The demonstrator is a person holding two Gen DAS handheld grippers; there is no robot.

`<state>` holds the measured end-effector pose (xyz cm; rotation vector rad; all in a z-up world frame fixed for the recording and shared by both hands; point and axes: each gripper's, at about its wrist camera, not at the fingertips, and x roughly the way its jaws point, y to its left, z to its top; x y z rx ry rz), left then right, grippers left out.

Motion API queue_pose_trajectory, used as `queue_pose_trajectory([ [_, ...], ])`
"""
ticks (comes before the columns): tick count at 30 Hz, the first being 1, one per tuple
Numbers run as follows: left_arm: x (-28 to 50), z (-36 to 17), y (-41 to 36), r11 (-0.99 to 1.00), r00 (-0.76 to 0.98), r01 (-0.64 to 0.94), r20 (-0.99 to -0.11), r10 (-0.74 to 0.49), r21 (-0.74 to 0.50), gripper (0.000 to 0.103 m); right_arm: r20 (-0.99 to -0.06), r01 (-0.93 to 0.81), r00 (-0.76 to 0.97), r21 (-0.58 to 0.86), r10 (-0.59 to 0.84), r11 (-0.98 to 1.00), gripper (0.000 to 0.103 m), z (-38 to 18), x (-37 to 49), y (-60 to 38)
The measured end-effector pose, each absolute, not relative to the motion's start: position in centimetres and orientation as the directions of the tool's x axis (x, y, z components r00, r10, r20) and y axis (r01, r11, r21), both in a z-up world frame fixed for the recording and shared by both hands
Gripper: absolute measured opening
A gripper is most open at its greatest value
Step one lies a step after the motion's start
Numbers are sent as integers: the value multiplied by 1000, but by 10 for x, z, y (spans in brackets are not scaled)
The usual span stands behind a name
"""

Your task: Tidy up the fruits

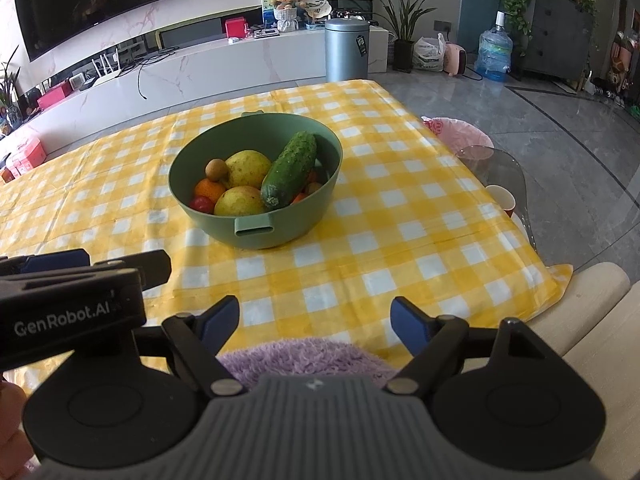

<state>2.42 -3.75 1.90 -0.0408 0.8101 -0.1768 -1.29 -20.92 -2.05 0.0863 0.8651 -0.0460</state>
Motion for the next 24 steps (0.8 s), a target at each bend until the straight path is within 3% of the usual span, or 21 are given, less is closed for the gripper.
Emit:
queue_pose_trajectory([
  [24,24,19,-37,985,678,140,-715,-170,-101,90,-759,73,651,57,-4,996,80,-21,-14,-209],
])
